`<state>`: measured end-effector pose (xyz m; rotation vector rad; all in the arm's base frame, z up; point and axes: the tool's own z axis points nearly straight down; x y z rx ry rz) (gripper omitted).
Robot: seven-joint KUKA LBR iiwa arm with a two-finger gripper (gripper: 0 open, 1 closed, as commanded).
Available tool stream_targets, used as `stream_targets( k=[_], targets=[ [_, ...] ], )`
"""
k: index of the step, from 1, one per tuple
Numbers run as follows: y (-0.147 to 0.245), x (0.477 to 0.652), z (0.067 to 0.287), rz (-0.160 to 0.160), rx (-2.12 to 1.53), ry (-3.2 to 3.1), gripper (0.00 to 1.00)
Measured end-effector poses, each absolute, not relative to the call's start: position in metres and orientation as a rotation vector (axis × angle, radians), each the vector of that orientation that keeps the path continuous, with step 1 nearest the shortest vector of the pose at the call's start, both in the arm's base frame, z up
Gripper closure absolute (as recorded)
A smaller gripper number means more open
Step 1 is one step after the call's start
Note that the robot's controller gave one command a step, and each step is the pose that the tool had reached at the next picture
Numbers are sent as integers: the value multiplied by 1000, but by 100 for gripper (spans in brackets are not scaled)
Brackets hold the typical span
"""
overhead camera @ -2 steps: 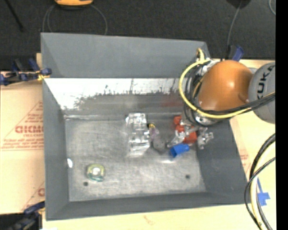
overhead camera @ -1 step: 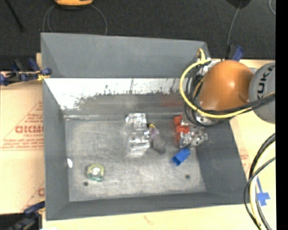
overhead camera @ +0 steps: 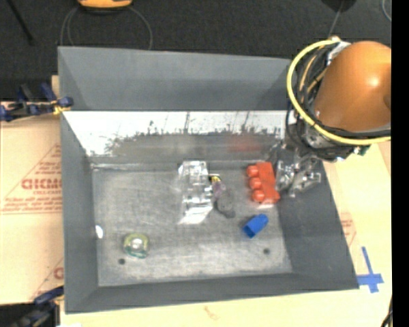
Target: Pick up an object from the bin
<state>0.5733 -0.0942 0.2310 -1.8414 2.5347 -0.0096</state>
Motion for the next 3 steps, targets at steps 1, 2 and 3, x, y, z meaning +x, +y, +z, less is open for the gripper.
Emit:
stream_targets(
  k=[1, 2, 3],
  targets=[
    [-79, 597, 169, 5, -1679, 2654, 100],
    [-24, 572, 118, 8, -1534, 2742, 100],
    [-27, 574, 120, -1, -1529, 2740, 0]
  ],
)
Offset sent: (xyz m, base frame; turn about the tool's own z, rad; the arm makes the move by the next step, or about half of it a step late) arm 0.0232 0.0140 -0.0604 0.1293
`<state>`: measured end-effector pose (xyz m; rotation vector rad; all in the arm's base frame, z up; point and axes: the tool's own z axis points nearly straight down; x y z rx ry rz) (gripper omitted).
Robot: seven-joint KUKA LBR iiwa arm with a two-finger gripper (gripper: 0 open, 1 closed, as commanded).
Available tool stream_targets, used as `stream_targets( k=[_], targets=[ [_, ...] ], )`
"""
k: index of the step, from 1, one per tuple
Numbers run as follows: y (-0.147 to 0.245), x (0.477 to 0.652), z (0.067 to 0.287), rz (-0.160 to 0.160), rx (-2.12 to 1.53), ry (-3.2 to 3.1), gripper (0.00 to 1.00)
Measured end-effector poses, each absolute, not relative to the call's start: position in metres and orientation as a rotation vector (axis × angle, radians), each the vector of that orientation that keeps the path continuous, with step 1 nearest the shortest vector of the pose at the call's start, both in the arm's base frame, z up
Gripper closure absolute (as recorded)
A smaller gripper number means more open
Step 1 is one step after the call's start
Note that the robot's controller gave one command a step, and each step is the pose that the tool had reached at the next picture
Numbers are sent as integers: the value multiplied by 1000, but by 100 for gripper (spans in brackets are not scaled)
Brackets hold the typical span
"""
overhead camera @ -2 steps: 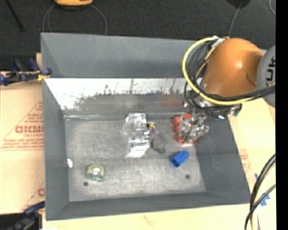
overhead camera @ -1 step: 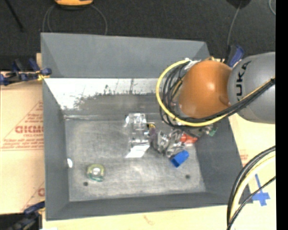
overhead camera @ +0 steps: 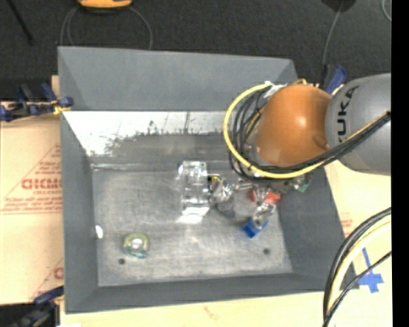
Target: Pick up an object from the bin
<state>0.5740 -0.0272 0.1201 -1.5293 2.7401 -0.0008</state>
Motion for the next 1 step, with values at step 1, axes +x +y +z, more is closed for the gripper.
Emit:
stream_targets(
  k=[1],
  targets=[
    [-23, 616, 78, -9, -1937, 2460, 0]
  ],
)
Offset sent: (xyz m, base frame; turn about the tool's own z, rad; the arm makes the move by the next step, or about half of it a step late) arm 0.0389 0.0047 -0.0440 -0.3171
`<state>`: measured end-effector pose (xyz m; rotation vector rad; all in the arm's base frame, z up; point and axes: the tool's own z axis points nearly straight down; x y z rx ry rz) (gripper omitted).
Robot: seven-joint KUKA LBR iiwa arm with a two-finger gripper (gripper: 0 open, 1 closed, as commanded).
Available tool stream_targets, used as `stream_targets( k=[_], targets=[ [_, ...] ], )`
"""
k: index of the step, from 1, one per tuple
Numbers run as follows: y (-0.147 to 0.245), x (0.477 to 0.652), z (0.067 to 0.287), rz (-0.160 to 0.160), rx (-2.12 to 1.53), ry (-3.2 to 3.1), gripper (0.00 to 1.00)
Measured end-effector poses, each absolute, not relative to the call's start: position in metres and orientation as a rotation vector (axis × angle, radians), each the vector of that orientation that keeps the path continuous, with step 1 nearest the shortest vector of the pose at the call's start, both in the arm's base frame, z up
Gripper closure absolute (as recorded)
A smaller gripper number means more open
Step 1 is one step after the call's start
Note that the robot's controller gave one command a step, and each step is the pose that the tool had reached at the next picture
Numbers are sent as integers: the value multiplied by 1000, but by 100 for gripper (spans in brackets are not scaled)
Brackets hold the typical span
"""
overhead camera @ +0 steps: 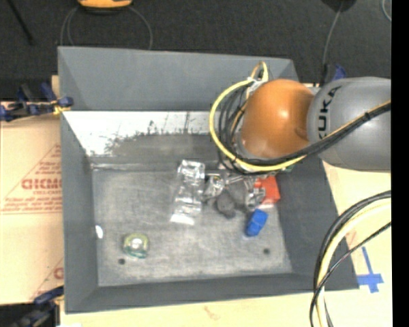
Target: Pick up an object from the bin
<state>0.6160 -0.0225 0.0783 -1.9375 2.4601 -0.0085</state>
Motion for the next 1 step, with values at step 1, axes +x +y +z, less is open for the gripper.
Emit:
stream_targets(
  k=[1],
  targets=[
    [-22, 616, 79, -6, -1935, 2462, 100]
  ],
)
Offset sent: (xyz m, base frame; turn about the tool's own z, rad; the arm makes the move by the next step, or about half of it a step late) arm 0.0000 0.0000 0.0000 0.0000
